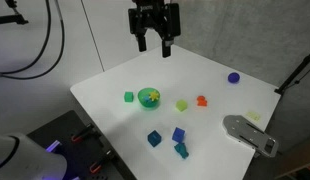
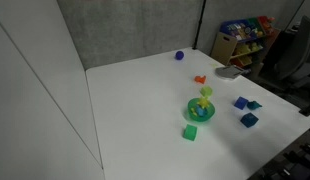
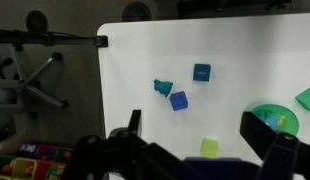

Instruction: Take the yellow thing out of the bowl

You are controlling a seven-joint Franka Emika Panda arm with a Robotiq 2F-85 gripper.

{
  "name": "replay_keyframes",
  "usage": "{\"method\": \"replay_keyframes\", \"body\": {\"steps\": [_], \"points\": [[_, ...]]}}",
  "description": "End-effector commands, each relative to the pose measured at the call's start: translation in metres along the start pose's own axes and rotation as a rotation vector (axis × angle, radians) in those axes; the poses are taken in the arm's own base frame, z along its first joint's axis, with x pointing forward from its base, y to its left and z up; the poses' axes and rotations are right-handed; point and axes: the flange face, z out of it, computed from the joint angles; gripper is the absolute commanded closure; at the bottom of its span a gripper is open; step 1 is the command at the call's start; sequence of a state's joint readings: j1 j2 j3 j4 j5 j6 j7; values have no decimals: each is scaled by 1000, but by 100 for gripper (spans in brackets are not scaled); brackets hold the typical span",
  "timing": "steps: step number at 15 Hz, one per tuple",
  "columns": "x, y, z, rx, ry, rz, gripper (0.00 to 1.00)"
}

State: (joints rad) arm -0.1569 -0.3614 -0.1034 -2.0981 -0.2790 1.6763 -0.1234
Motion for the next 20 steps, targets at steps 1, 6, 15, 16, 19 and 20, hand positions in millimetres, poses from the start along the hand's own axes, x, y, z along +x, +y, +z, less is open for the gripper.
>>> {"method": "replay_keyframes", "body": {"steps": [1,6,15,16,19,20], "points": [[0,0,-1,0,0,0,0],[5,-1,2,-14,33,7,0],[46,-27,28,52,112,15,0],[50,-34,34,69,112,6,0],[63,-56,54,129,111,-14,0],[66,-66,62,148,114,-21,0]]}}
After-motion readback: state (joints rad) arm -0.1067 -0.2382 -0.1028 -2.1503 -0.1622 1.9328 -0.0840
